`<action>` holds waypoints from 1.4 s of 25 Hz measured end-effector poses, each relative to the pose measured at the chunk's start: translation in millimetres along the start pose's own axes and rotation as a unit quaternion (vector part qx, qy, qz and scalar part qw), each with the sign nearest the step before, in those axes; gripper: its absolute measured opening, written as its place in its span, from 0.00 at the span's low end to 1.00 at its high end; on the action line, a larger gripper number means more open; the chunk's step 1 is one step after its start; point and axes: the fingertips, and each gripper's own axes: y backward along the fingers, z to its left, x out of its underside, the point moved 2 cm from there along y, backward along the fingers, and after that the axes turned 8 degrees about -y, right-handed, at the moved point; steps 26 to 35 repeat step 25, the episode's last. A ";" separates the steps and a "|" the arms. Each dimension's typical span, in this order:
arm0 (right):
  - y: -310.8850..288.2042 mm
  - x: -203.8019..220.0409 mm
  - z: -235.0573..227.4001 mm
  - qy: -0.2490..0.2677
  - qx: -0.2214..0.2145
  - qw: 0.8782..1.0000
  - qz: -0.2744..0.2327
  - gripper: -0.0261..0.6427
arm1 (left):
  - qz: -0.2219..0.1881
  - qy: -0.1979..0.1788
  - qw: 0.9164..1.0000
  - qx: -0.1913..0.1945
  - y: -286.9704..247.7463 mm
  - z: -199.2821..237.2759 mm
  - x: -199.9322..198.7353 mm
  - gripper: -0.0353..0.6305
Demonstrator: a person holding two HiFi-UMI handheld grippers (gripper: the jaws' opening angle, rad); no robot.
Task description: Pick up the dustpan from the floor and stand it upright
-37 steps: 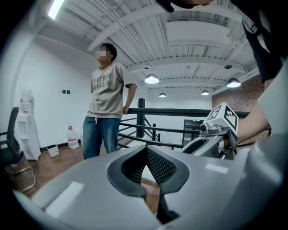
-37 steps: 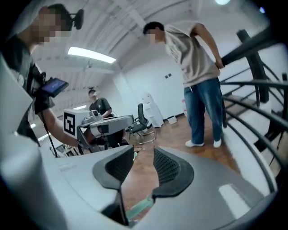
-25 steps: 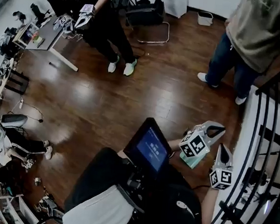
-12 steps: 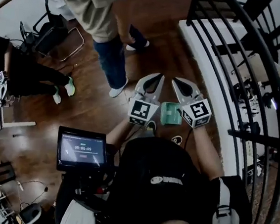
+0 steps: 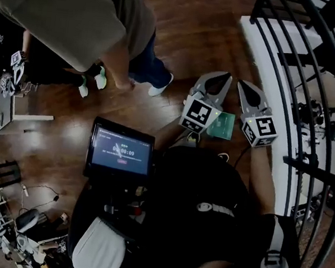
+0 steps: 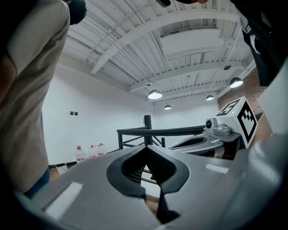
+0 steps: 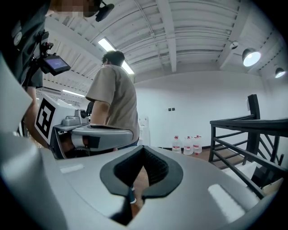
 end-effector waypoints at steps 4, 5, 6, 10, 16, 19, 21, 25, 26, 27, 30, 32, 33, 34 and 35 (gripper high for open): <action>-13.7 4.5 14.1 -0.002 -0.005 1.000 0.000 0.04 | 0.004 0.000 1.000 -0.002 10.6 10.5 5.8 0.08; -15.4 4.9 15.4 -0.003 -0.007 1.000 -0.001 0.04 | 0.005 0.000 1.000 -0.003 11.5 12.3 5.7 0.08; -16.5 5.4 16.5 -0.003 -0.008 1.000 -0.001 0.04 | 0.006 0.001 1.000 -0.004 12.0 13.5 5.5 0.08; -18.8 4.2 25.5 -0.002 -0.016 1.000 0.002 0.04 | 0.004 0.004 1.000 -0.009 18.7 17.1 1.9 0.08; -21.6 -3.9 55.9 0.003 -0.020 1.000 0.008 0.04 | 0.005 0.008 1.000 -0.014 46.5 27.2 -7.1 0.08; -31.0 -1.4 49.4 0.003 -0.024 1.000 0.011 0.04 | 0.006 0.010 1.000 -0.017 39.1 33.1 -1.4 0.08; -39.2 2.2 39.1 0.003 -0.027 1.000 0.014 0.04 | 0.009 0.011 1.000 -0.016 27.2 37.0 5.6 0.08; -52.3 7.3 24.3 0.003 -0.030 0.999 0.021 0.04 | 0.014 0.011 1.000 -0.013 9.6 44.4 15.3 0.08; -52.3 7.3 24.3 0.003 -0.030 0.999 0.021 0.04 | 0.014 0.011 1.000 -0.013 9.6 44.4 15.3 0.08; -52.3 7.3 24.3 0.003 -0.030 0.999 0.021 0.04 | 0.014 0.011 1.000 -0.013 9.6 44.4 15.3 0.08; -52.3 7.3 24.3 0.003 -0.030 0.999 0.021 0.04 | 0.014 0.011 1.000 -0.013 9.6 44.4 15.3 0.08; -52.3 7.3 24.3 0.003 -0.030 0.999 0.021 0.04 | 0.014 0.011 1.000 -0.013 9.6 44.4 15.3 0.08; -52.3 7.3 24.3 0.003 -0.030 0.999 0.021 0.04 | 0.014 0.011 1.000 -0.013 9.6 44.4 15.3 0.08; -52.3 7.3 24.3 0.003 -0.030 0.999 0.021 0.04 | 0.014 0.011 1.000 -0.013 9.6 44.4 15.3 0.08; -52.3 7.3 24.3 0.003 -0.030 0.999 0.021 0.04 | 0.014 0.011 1.000 -0.013 9.6 44.4 15.3 0.08</action>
